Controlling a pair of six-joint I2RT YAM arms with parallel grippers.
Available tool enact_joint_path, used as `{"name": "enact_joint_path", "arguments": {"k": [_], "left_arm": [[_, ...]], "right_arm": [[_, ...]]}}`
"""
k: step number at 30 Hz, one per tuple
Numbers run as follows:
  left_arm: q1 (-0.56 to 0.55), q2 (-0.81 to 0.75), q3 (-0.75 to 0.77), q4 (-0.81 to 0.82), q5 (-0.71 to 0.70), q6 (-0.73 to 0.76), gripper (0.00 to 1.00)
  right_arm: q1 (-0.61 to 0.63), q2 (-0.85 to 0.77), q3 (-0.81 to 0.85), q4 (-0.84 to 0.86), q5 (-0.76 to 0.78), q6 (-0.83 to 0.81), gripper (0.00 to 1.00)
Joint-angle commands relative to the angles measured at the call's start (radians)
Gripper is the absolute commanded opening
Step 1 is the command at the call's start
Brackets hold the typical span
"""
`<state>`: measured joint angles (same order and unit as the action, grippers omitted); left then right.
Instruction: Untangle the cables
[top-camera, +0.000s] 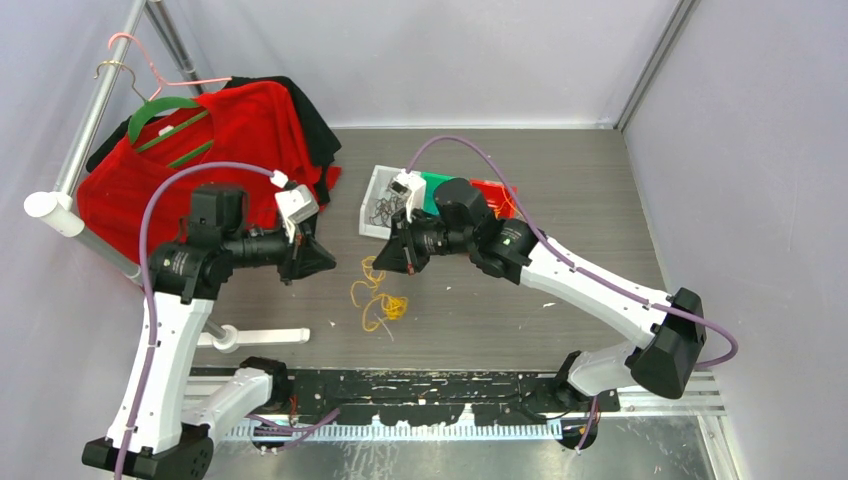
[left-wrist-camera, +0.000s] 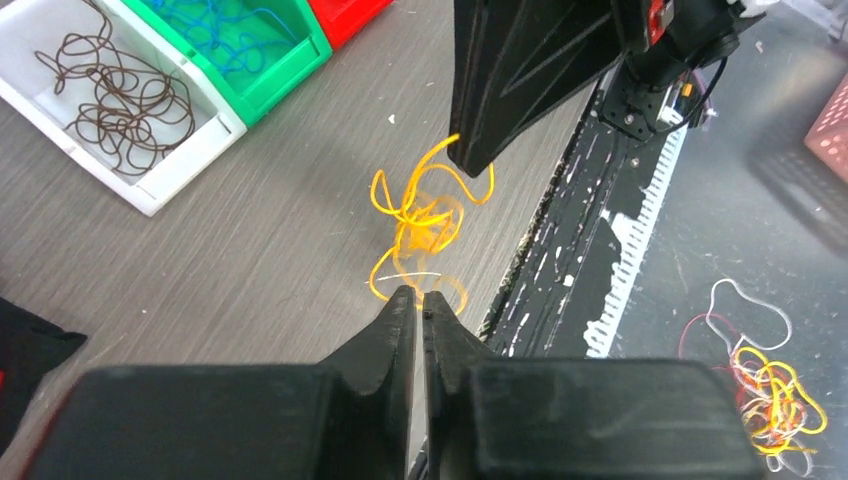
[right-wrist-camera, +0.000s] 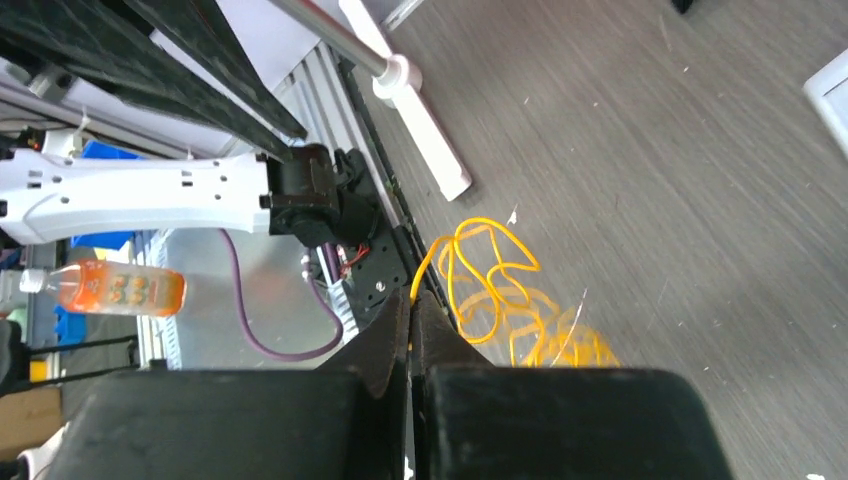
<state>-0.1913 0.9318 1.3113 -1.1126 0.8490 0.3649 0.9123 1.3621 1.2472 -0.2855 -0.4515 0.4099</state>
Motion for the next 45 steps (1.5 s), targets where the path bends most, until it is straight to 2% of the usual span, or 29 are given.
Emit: {"name": "enact_joint_path", "arguments": {"k": [1,3,4,5,6,10,15,20,25,29,31,32,34,36,39,45], "left_arm": [[0.004,-0.018,-0.067,0.079,0.016,-0.099,0.22],[0.004,-0.024,-0.112,0.099,0.016,-0.133,0.58],[0.003,-0.028,-0.131,0.112,0.014,-0.156,0.79],[0.003,-0.029,-0.15,0.122,0.015,-0.177,0.91],[0.003,-0.03,-0.158,0.131,0.023,-0.19,0.98],[0.003,-0.015,-0.149,0.125,0.066,-0.197,1.0],[0.003,0.0,-0.111,0.043,0.132,-0.102,1.0],[0.003,0.013,-0.111,0.009,0.175,-0.021,0.92],[0.003,0.043,-0.107,-0.031,0.197,0.045,0.7],[0.003,0.054,-0.094,-0.061,0.206,0.079,0.6],[0.004,0.047,-0.096,-0.044,0.199,0.069,0.49],[0.004,0.042,-0.099,-0.03,0.194,0.058,0.42],[0.003,0.028,-0.11,0.008,0.187,0.028,0.19],[0.003,0.012,-0.12,0.046,0.18,-0.006,0.08],[0.003,-0.01,-0.121,0.082,0.188,-0.046,0.0],[0.003,-0.037,-0.101,0.07,0.192,-0.039,0.0]], "right_arm": [[-0.001,-0.02,0.009,0.148,0.032,0.027,0.01],[-0.002,-0.004,0.027,0.196,-0.01,0.071,0.01],[-0.002,0.007,0.042,0.204,-0.03,0.091,0.01],[-0.002,0.019,0.06,0.208,-0.056,0.109,0.01],[-0.001,0.032,0.074,0.209,-0.08,0.126,0.01],[-0.002,0.079,0.14,0.172,-0.143,0.151,0.01],[-0.001,0.116,0.181,0.145,-0.179,0.176,0.01],[-0.001,0.143,0.214,0.153,-0.216,0.233,0.01],[-0.001,0.138,0.207,0.164,-0.225,0.247,0.01],[-0.004,0.137,0.198,0.179,-0.243,0.262,0.01],[-0.005,0.14,0.201,0.185,-0.253,0.273,0.01],[-0.006,0.137,0.198,0.194,-0.257,0.276,0.01],[-0.007,0.13,0.186,0.22,-0.255,0.283,0.01],[-0.009,0.123,0.174,0.24,-0.249,0.29,0.01],[-0.014,0.111,0.154,0.277,-0.233,0.305,0.01],[-0.026,0.094,0.115,0.361,-0.208,0.356,0.01]]}}
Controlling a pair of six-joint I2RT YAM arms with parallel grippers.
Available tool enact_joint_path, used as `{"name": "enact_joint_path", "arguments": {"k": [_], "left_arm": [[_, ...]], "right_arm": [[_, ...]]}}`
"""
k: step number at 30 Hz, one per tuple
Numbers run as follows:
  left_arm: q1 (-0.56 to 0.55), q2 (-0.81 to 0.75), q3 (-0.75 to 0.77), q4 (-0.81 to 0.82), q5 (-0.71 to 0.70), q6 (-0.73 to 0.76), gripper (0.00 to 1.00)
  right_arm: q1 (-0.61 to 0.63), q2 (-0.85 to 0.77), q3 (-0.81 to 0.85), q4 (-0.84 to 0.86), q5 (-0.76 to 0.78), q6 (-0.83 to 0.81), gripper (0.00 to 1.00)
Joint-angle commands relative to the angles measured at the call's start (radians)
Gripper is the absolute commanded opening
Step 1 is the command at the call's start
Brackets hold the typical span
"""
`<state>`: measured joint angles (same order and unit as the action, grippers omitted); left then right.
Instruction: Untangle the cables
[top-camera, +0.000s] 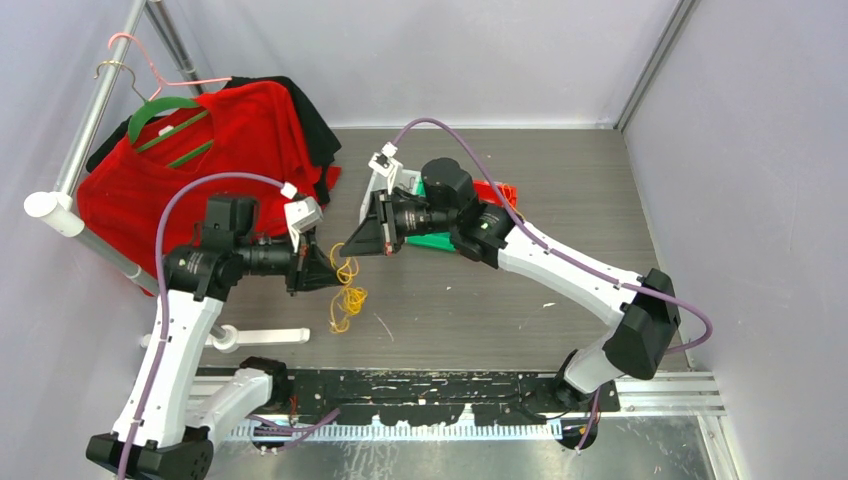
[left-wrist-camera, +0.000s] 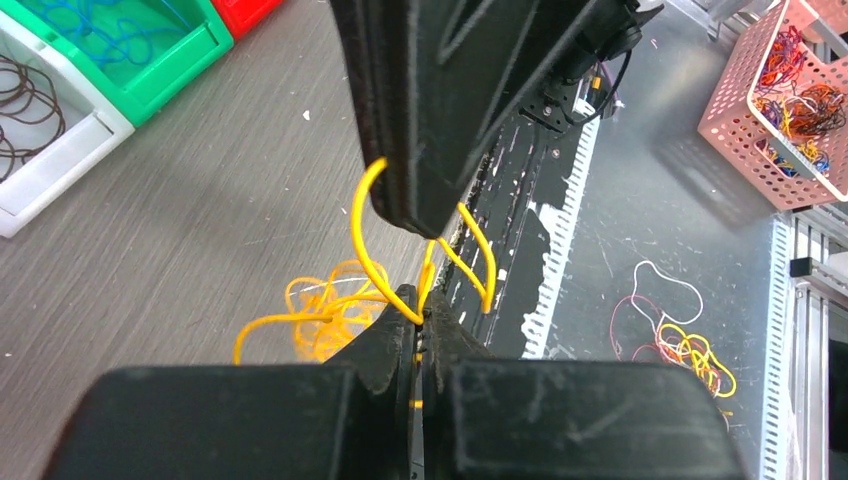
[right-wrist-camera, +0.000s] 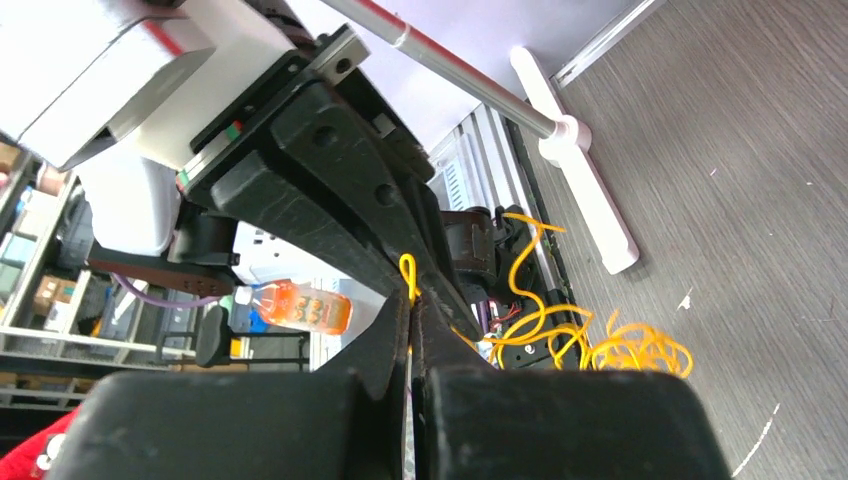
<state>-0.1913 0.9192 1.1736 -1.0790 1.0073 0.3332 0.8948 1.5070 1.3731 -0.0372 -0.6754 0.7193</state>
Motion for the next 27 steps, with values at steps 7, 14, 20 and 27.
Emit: {"name": "enact_joint_path", "arguments": {"k": [7,14,20,27], "left_arm": [[0.003,-0.043,-0.022,0.04,0.007,0.02,0.63],[0.003,-0.056,-0.071,0.197,0.097,-0.105,0.62],[0.003,-0.039,-0.089,0.328,-0.108,-0.191,0.32],[0.003,-0.055,-0.098,0.347,-0.145,-0.196,0.0]], "right_arm": [[-0.008,-0.056,-0.001,0.159,0.004,0.088,0.01],[-0.008,-0.041,-0.006,0.289,-0.026,0.197,0.01],[-0.008,-0.042,-0.006,0.307,-0.027,0.207,0.01],[-0.008,-0.05,-0.009,0.306,-0.022,0.198,0.01]]}}
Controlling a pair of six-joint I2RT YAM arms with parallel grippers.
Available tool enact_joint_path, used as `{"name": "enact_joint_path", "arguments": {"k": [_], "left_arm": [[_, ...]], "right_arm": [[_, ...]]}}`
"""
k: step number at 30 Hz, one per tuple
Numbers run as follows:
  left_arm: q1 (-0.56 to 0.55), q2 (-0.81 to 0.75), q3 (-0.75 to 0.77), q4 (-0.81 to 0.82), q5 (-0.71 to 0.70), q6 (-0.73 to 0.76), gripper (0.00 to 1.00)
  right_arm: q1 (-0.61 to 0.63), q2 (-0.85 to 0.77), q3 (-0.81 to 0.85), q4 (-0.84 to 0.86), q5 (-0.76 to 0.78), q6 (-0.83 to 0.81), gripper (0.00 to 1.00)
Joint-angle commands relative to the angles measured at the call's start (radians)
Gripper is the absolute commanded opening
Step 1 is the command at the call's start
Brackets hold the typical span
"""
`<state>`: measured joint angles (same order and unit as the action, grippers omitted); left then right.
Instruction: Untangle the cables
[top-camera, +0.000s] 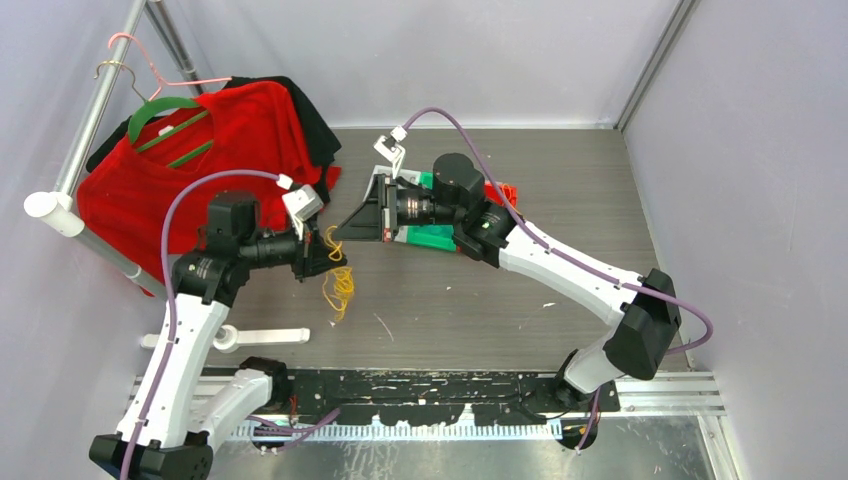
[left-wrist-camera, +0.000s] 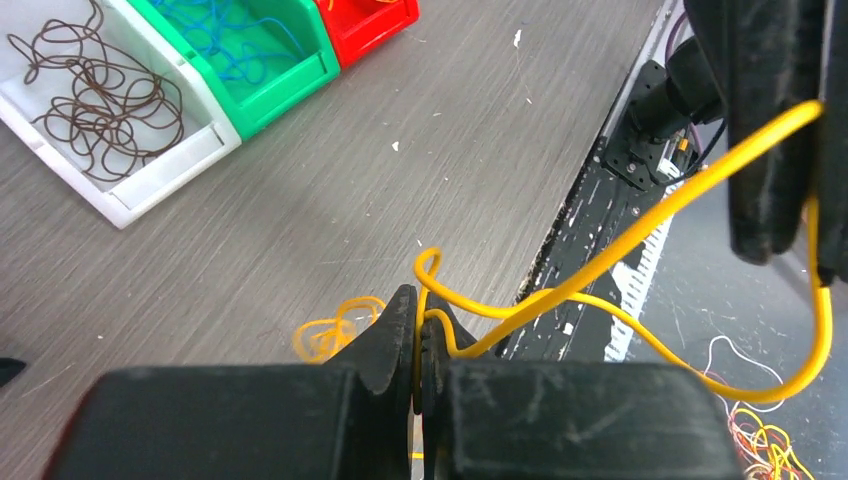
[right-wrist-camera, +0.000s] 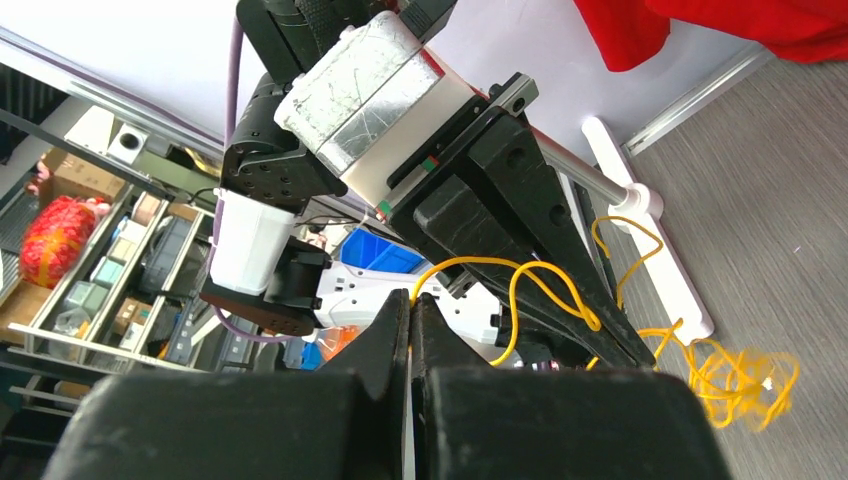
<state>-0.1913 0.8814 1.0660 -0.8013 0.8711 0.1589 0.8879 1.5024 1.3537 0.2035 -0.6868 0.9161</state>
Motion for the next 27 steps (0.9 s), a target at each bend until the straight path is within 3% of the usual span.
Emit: {"name": "enact_joint_path", "arguments": {"k": [1,7,11,13,19,27], "left_arm": [[0.002,-0.021,0.019,0.057,0.026,-0.016,0.0],[0.003,-0.025,0.09,-0.052,0.153,-0.013,0.0],[0.003,-0.025,0.121,-0.083,0.148,-0.01,0.0],[0.003,-0.019,0.139,-0.092,0.15,-0.024,0.0],[0.003,-0.012,0.176,-0.031,0.193,-0.176,0.0],[0.003,-0.003,0.198,0.03,0.251,-0.316,0.0]], "right_arm": [[-0.001,-0.05,0.005,0.065,-0.014,-0.008,0.03],[-0.001,-0.147,-0.082,0.017,0.06,-0.207,0.36],[-0.001,-0.233,-0.159,-0.067,0.122,-0.435,0.71],[-0.001,-0.285,-0.231,-0.049,0.17,-0.501,0.77],[0.021,-0.356,-0.395,0.032,0.231,-0.626,0.81],[0.147,-0.245,-0.39,0.278,0.373,-0.726,0.79]]}}
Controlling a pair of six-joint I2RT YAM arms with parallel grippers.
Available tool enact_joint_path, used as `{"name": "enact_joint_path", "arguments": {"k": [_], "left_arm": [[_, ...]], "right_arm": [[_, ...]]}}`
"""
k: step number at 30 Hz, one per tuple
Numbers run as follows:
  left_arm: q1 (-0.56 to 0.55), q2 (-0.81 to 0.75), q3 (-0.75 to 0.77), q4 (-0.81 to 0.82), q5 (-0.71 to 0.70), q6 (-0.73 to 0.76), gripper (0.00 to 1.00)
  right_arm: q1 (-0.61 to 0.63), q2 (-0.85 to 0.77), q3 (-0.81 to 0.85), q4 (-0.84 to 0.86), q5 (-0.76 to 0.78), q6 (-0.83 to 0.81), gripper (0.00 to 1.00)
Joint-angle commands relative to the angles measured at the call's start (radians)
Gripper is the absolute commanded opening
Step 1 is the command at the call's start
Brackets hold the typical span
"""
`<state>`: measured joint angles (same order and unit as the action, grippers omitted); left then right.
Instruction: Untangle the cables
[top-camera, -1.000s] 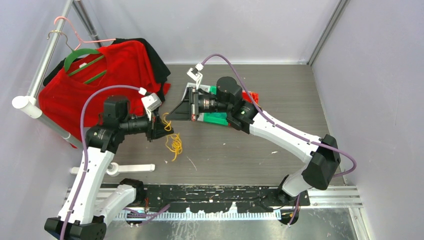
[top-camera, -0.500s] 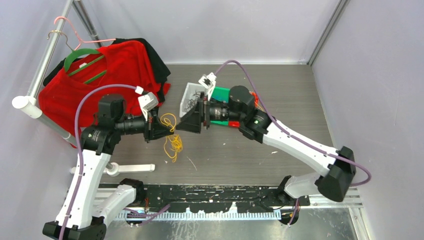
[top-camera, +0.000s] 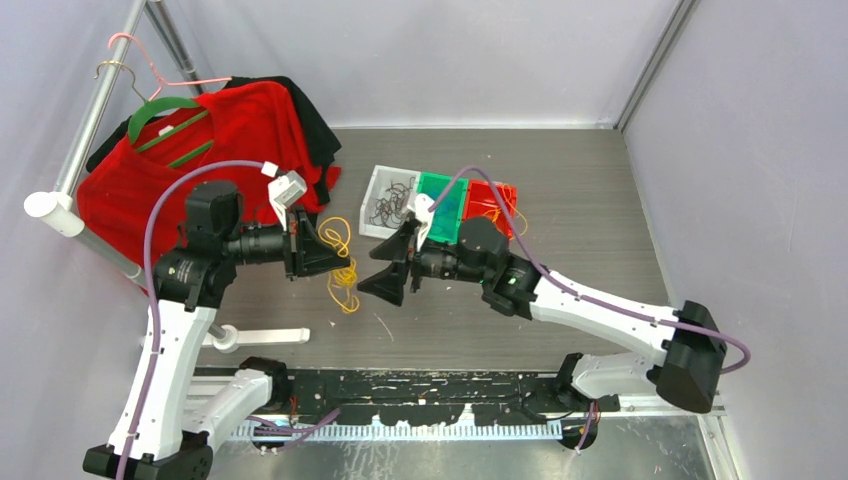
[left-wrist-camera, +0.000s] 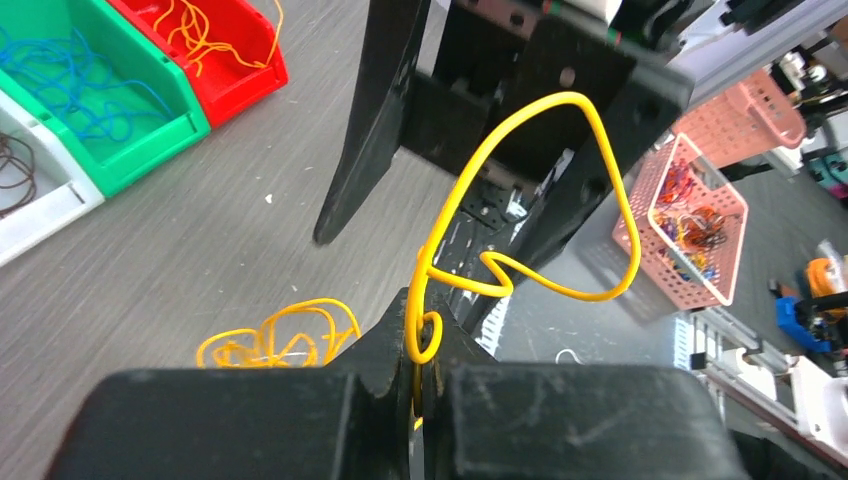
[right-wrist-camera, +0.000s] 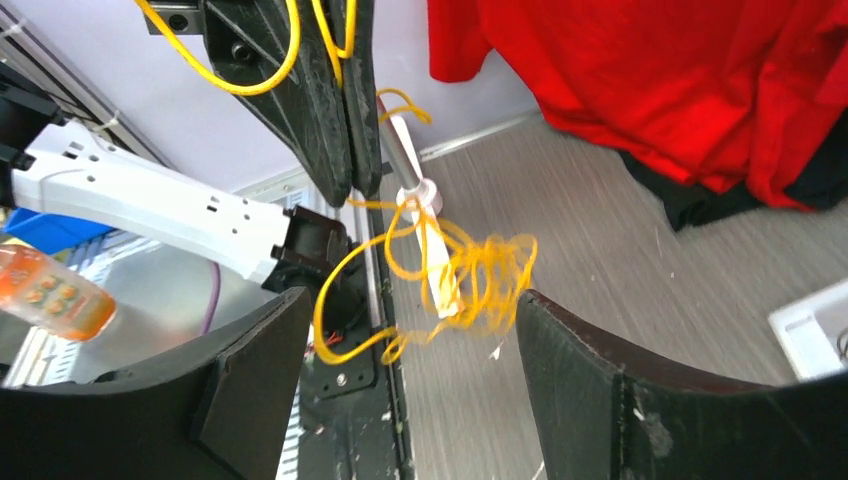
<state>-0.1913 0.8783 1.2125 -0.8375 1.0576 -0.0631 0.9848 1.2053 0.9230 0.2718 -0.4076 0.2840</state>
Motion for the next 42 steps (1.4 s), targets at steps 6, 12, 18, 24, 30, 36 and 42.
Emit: {"name": "enact_joint_path", "arguments": {"k": [6,12,18,24,30,36,42], "left_arm": [[0.003,0.002,0.064,0.065,0.091,-0.134,0.0],[0.003,0.003,0.065,0.066,0.104,-0.161,0.0],[0.003,0.022,0.097,0.041,0.114,-0.172,0.0],[0.003,0.041,0.183,0.034,0.109,-0.201,0.0],[0.003,0.055,0.255,0.038,0.091,-0.223,0.0],[0.003,0.081,0.356,0.005,0.047,-0.168,0.0],[0.004,0.125,0.45,-0.022,-0.06,-0.119,0.0]], "right_arm": [[0.086,0.162,0.074,0.349,0.157,-0.098,0.78],[0.098,0.249,0.091,0.426,0.103,-0.031,0.71],[0.103,0.296,0.08,0.454,0.084,0.044,0.38],[0.103,0.286,-0.025,0.484,0.154,0.081,0.27],[0.103,0.264,-0.148,0.532,0.218,0.106,0.23],[0.103,0.242,-0.268,0.542,0.291,0.113,0.24],[0.101,0.234,-0.379,0.542,0.394,0.115,0.24]]}}
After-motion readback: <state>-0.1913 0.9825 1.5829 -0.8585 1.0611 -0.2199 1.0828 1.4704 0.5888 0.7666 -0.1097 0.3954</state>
